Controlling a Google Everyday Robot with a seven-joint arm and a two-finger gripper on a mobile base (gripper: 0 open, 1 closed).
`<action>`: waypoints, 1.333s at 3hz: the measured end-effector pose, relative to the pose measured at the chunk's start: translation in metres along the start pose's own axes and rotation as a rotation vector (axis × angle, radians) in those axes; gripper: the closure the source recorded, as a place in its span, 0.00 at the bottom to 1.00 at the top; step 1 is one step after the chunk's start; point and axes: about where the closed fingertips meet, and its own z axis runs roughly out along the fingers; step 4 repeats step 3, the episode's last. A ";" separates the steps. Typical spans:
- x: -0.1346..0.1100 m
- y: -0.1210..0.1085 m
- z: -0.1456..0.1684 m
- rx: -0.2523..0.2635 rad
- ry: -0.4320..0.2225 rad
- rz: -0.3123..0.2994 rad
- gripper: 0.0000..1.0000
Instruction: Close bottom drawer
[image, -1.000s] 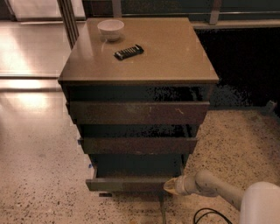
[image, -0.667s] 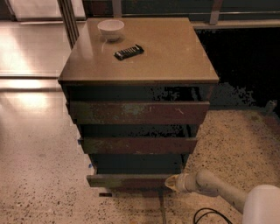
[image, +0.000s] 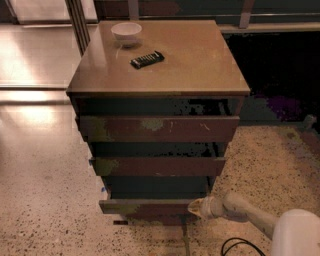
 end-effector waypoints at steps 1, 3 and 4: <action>0.001 -0.009 0.007 -0.007 0.005 -0.017 1.00; 0.002 -0.066 0.013 0.024 0.025 -0.056 1.00; 0.002 -0.066 0.013 0.024 0.025 -0.056 1.00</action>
Offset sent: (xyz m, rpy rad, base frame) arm 0.0782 -0.0160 -0.0077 -0.0634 -0.0261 0.0609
